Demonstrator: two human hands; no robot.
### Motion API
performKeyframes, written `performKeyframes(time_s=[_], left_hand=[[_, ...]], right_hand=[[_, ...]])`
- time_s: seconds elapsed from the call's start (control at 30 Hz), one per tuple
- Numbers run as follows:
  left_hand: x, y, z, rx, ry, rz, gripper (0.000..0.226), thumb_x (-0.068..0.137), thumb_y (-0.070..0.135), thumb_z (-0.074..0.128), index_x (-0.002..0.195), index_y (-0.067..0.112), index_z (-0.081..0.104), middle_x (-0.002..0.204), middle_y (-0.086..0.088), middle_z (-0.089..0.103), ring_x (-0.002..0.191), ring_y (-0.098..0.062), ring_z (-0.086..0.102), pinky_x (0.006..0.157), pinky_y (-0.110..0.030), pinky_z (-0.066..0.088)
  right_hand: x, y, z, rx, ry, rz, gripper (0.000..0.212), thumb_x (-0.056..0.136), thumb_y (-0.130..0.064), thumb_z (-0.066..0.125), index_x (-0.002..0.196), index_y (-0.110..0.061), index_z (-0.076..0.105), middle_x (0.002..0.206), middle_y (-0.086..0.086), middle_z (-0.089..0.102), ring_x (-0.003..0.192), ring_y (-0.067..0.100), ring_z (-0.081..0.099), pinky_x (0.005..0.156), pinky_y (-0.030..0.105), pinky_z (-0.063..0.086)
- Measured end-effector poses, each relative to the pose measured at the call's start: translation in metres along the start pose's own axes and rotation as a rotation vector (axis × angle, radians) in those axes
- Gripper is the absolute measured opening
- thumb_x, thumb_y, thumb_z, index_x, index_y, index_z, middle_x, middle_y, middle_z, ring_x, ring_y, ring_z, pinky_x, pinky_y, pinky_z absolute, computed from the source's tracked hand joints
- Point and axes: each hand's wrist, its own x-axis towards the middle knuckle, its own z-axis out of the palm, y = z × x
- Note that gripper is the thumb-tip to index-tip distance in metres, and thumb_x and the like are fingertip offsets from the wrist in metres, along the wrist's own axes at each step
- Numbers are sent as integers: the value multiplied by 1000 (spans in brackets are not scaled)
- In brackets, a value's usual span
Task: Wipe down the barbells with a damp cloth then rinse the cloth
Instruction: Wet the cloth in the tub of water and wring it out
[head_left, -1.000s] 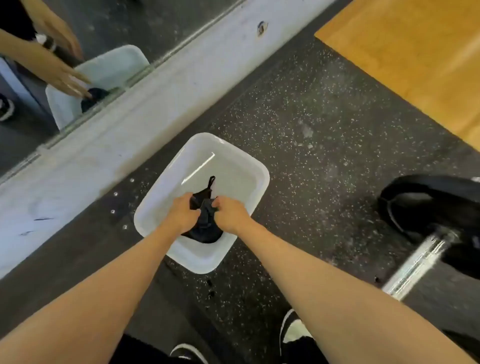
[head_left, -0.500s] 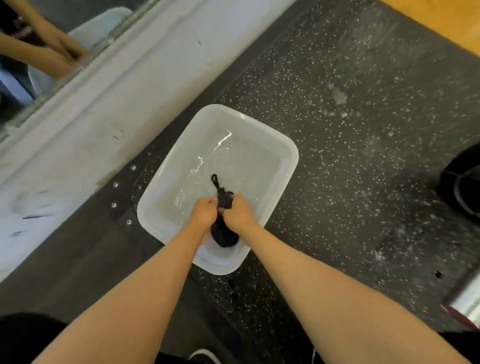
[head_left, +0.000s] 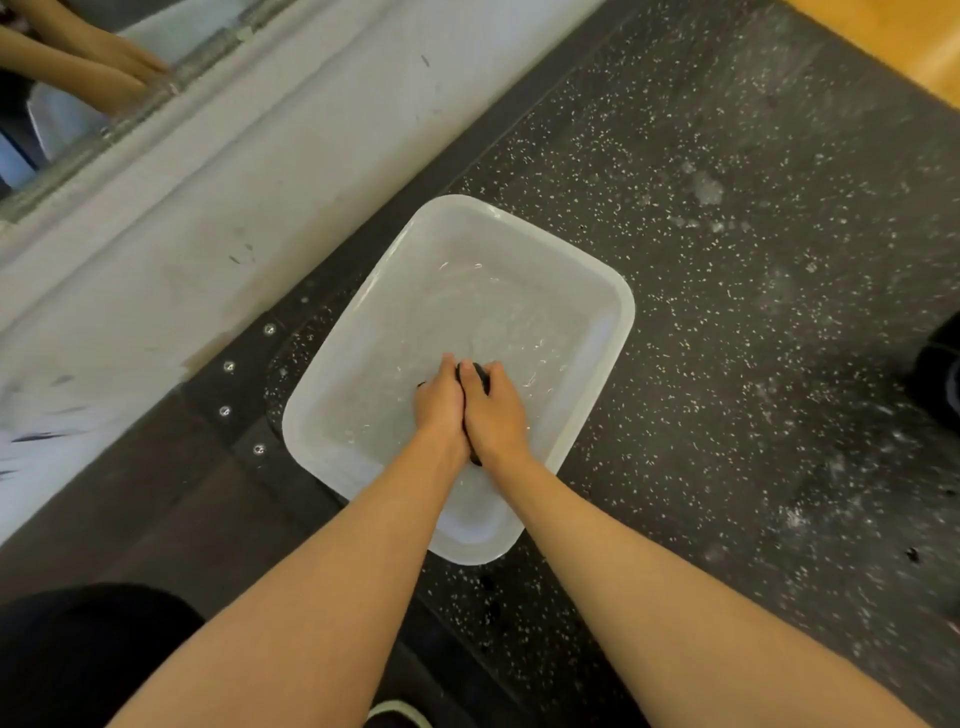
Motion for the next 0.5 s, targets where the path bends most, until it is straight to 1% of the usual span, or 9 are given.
performKeyframes(time_s=[0.07, 0.13, 0.23, 0.3, 0.33, 0.37, 0.43, 0.47, 0.5], left_hand=[[-1, 5, -3, -79, 54, -6, 27, 96, 20, 60, 73, 6, 63, 76, -11, 69, 79, -31, 67, 70, -37, 55], [-8, 8, -3, -82, 112, 10, 25, 97, 25, 62, 77, 9, 62, 84, -12, 69, 79, -31, 67, 76, -42, 58], [-23, 3, -4, -62, 102, 34, 29, 98, 35, 64, 79, 13, 61, 84, -8, 67, 79, -27, 67, 78, -42, 58], [-20, -5, -12, 23, 175, 63, 27, 98, 34, 62, 83, 12, 59, 92, -13, 68, 86, -31, 67, 82, -45, 58], [-11, -11, -16, 77, 216, 46, 25, 98, 34, 60, 88, 11, 60, 99, -16, 69, 90, -34, 67, 84, -47, 59], [-1, -15, -21, 114, 221, -8, 23, 97, 32, 58, 95, 10, 62, 106, -19, 69, 95, -37, 67, 85, -49, 59], [15, -22, -22, 45, 110, -157, 26, 94, 28, 58, 112, 11, 66, 113, -21, 70, 98, -39, 69, 76, -50, 61], [16, -24, -20, -5, 47, -215, 28, 95, 30, 57, 114, 12, 67, 111, -20, 71, 98, -38, 70, 72, -50, 60], [9, -21, -16, -44, -1, -244, 32, 98, 36, 53, 114, 13, 67, 109, -18, 71, 97, -37, 69, 70, -47, 60]], right_hand=[[-10, 0, -3, -8, 24, -126, 39, 104, -40, 52, 87, -5, 53, 76, 2, 59, 68, 12, 53, 63, 27, 43], [-3, 4, -7, -147, 26, -189, 37, 106, -36, 50, 89, -3, 55, 77, 4, 61, 66, 12, 51, 62, 28, 41], [23, 6, -9, -490, 107, -198, 23, 107, -29, 46, 96, -10, 53, 91, 10, 58, 83, 25, 54, 70, 36, 38], [34, 3, -12, -684, 262, -201, 12, 106, -20, 46, 107, -11, 53, 105, 13, 53, 98, 33, 52, 78, 39, 41], [35, 1, -15, -742, 322, -172, 12, 103, -14, 47, 114, -11, 53, 113, 15, 50, 104, 36, 50, 84, 40, 43], [35, 1, -15, -781, 326, -124, 19, 100, -10, 48, 119, -11, 52, 120, 16, 48, 109, 38, 48, 89, 42, 43], [34, 2, -12, -768, 191, -50, 21, 101, -13, 47, 121, -11, 52, 124, 18, 50, 112, 39, 51, 91, 44, 46], [32, 1, -9, -683, 90, -21, 17, 102, -17, 47, 116, -11, 54, 121, 19, 56, 110, 39, 54, 90, 44, 47], [27, 0, -6, -538, 0, 12, 14, 103, -22, 49, 108, -12, 56, 115, 18, 62, 107, 38, 58, 88, 44, 49]])
